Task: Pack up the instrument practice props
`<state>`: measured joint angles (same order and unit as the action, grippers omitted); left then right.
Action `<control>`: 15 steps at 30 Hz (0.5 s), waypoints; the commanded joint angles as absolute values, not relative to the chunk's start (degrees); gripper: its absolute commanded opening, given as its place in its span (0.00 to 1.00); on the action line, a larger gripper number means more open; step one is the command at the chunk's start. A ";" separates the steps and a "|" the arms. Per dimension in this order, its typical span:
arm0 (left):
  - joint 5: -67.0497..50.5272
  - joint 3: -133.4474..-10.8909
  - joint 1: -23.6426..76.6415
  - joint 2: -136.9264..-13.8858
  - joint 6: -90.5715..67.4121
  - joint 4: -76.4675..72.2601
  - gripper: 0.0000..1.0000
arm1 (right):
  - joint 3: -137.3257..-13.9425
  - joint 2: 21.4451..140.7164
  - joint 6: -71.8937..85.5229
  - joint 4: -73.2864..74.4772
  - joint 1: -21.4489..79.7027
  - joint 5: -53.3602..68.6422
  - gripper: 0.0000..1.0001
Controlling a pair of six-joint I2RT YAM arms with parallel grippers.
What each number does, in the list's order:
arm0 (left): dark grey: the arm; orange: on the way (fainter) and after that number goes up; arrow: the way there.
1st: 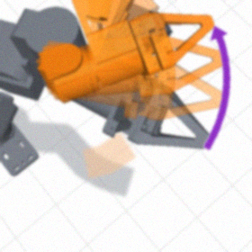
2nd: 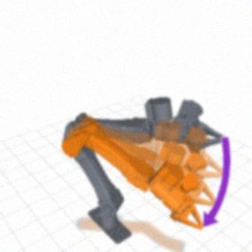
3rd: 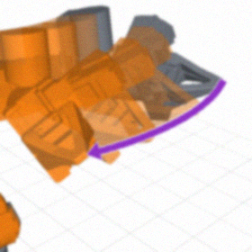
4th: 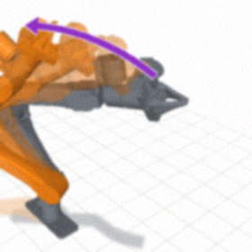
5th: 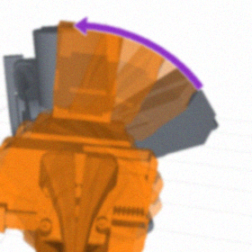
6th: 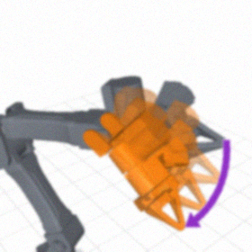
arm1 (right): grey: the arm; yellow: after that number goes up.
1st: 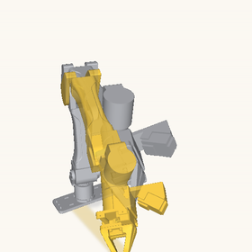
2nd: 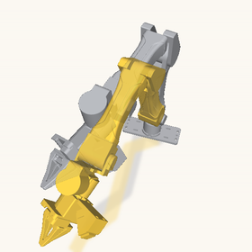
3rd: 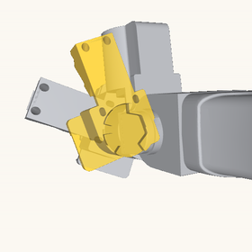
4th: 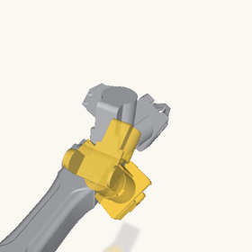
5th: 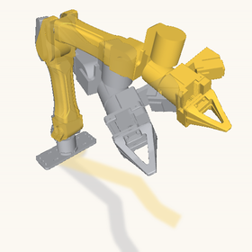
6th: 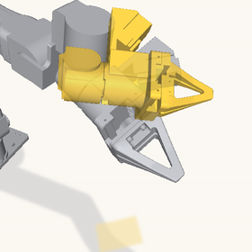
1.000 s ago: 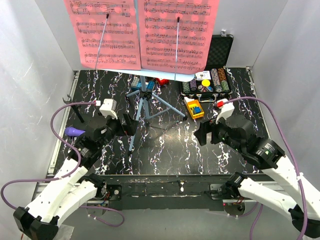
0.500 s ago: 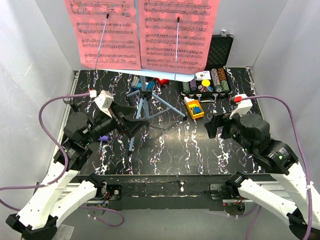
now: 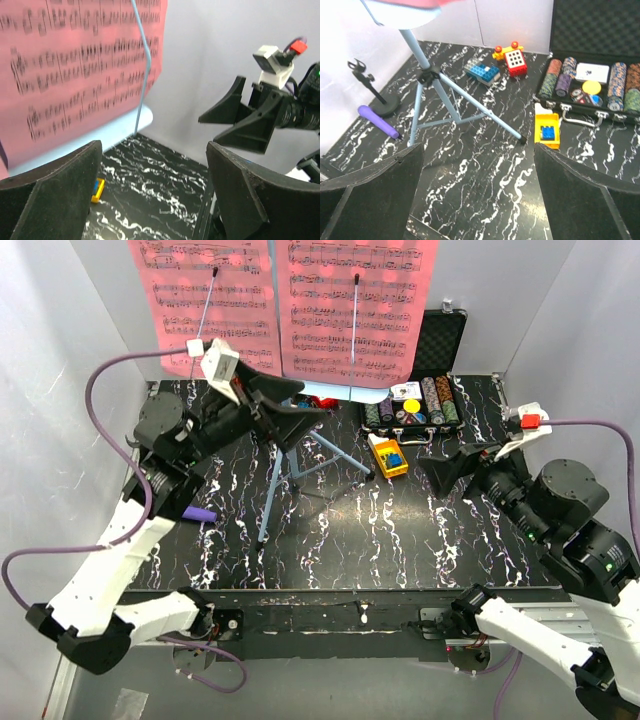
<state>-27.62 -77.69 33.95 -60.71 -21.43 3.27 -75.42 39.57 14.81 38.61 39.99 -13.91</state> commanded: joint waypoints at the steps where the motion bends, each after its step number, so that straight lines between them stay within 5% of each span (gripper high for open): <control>1: -24.70 -87.08 35.15 -65.64 -23.55 3.69 0.85 | -79.89 41.75 14.50 31.83 39.29 -10.11 0.98; 15: -27.77 -96.94 35.68 -73.21 -29.44 -2.55 0.88 | -86.22 48.15 10.64 19.60 37.45 -8.00 0.87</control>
<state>-26.22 -94.11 35.22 -71.61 -27.75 -1.32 -82.15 44.56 12.97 25.80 38.87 -9.17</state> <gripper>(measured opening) 0.875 0.873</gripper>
